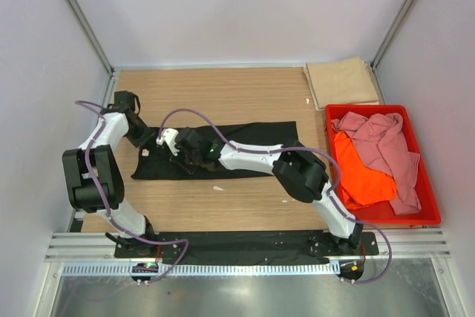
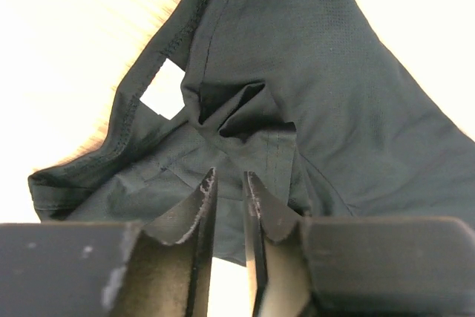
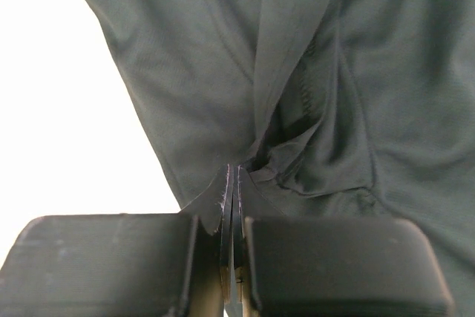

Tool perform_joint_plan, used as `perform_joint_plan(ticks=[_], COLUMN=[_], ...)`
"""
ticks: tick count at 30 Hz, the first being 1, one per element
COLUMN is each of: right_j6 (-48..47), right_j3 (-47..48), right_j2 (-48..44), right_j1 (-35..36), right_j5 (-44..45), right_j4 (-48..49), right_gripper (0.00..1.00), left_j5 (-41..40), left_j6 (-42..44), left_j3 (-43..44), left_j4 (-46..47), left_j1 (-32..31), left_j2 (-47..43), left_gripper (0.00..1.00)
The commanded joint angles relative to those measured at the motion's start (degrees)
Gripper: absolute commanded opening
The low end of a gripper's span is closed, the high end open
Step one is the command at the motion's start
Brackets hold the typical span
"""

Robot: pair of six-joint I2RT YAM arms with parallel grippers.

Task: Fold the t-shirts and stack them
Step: Fold the tshirt

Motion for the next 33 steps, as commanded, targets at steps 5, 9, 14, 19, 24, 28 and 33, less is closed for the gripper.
perform_joint_plan(ticks=[5, 9, 14, 19, 24, 28, 33], right_j6=[-1.94, -2.56, -2.56, -1.51, -0.37, 0.95, 1.92], right_j3=[-1.3, -1.47, -1.3, 4.65, 12.4, 18.2, 21.99], right_j2=[-3.05, -3.4, -4.1, -1.91, 2.83, 7.14, 9.78], right_j1=[1.06, 1.33, 1.42, 1.07, 0.01, -1.3, -3.24], right_j5=[1.86, 2.83, 5.2, 7.31, 5.12, 4.06, 0.99], right_j4=[1.81, 1.28, 1.28, 0.23, -2.32, -2.68, -1.89], right_gripper=[0.01, 0.01, 0.01, 0.18, 0.38, 0.47, 0.51], left_j5=[-1.56, -1.83, -1.21, 1.4, 3.79, 5.37, 6.87], left_j6=[1.53, 2.58, 3.64, 4.69, 6.27, 7.07, 6.8], left_j3=[3.93, 6.39, 10.08, 15.09, 16.77, 18.35, 21.87], left_j4=[-0.01, -0.71, -0.36, -0.01, 2.53, 3.07, 2.46], left_j1=[0.78, 2.62, 4.12, 5.26, 6.31, 6.84, 7.37], left_j2=[0.26, 4.92, 9.93, 13.27, 16.0, 19.33, 22.42], left_gripper=[0.24, 0.23, 0.23, 0.25, 0.26, 0.26, 0.25])
